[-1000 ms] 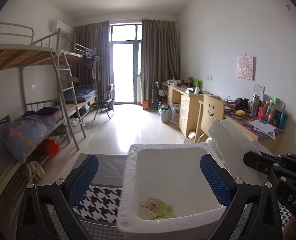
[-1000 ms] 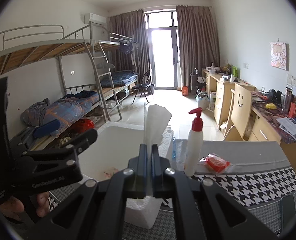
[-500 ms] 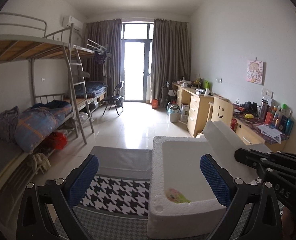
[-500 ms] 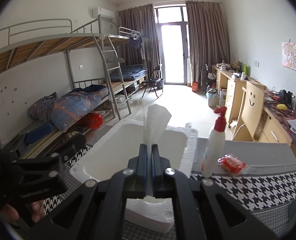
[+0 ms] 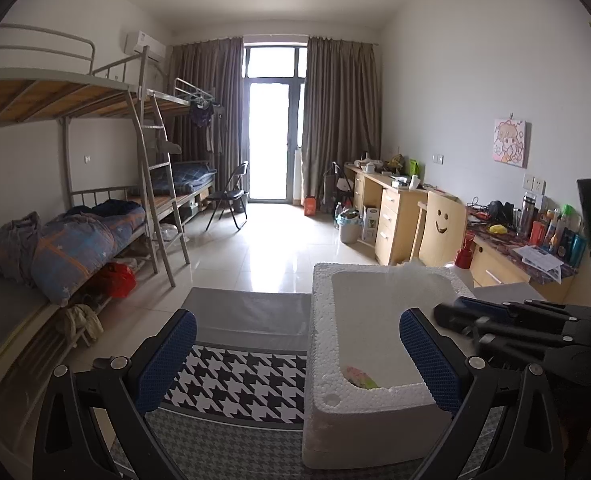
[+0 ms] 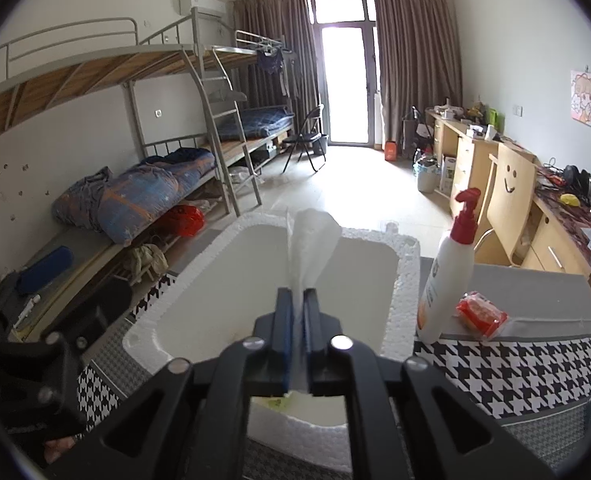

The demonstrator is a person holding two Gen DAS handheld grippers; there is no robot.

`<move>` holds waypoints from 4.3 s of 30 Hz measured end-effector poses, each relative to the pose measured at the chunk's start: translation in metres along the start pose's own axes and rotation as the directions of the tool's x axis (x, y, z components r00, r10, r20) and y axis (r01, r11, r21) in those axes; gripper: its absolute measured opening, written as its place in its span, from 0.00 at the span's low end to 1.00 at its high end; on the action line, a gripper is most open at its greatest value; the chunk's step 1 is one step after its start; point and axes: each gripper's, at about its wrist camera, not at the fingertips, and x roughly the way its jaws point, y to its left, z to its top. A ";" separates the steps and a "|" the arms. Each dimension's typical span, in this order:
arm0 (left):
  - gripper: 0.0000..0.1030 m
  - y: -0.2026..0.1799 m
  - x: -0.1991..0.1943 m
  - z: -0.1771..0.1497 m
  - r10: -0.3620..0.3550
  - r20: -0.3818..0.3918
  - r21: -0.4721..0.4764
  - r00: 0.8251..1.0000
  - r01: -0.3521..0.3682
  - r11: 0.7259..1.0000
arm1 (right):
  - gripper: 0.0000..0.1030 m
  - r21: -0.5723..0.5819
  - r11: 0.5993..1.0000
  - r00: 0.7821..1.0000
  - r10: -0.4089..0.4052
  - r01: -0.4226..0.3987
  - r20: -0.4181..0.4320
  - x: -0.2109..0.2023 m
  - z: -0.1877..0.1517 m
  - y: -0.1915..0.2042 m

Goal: Organize soft objects
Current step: 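Open the left gripper to drop the floral bag into the foam box while the right gripper releases the tissue, then move both open grippers back toward the remaining soft items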

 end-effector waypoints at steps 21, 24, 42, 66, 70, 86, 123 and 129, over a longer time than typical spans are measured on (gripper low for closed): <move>0.99 0.000 -0.009 -0.003 0.004 -0.015 0.009 1.000 -0.004 1.000 | 0.86 0.019 1.000 0.999 -0.013 0.012 0.032 -0.016 -0.005 -0.007; 0.99 -0.001 -0.014 -0.003 -0.001 -0.008 0.012 1.000 0.001 1.000 | 0.87 -0.009 1.000 0.999 -0.026 0.027 0.045 -0.020 -0.005 -0.004; 0.99 -0.016 -0.046 -0.005 -0.044 0.029 0.041 0.999 0.043 0.998 | 0.87 -0.019 0.997 0.992 -0.066 0.068 0.112 -0.055 -0.019 -0.006; 0.99 -0.053 -0.076 -0.015 -0.118 0.057 0.068 0.991 0.114 0.991 | 0.87 0.054 0.990 0.975 -0.137 0.129 0.178 -0.108 -0.043 -0.031; 0.99 -0.061 -0.083 -0.017 -0.144 0.065 0.075 0.987 0.139 0.987 | 0.87 0.068 0.987 0.971 -0.154 0.144 0.184 -0.118 -0.050 -0.038; 0.99 -0.086 -0.094 -0.023 -0.226 0.059 0.107 0.972 0.219 0.970 | 0.87 0.109 0.976 0.957 -0.207 0.188 0.202 -0.144 -0.068 -0.057; 0.99 -0.135 -0.104 -0.053 -0.394 -0.016 0.116 0.919 0.393 0.912 | 0.87 0.185 0.930 0.926 -0.346 0.317 0.151 -0.181 -0.115 -0.095; 0.99 -0.139 -0.100 -0.057 -0.402 -0.033 0.098 0.915 0.404 0.910 | 0.87 0.202 0.922 0.920 -0.361 0.329 0.149 -0.187 -0.121 -0.100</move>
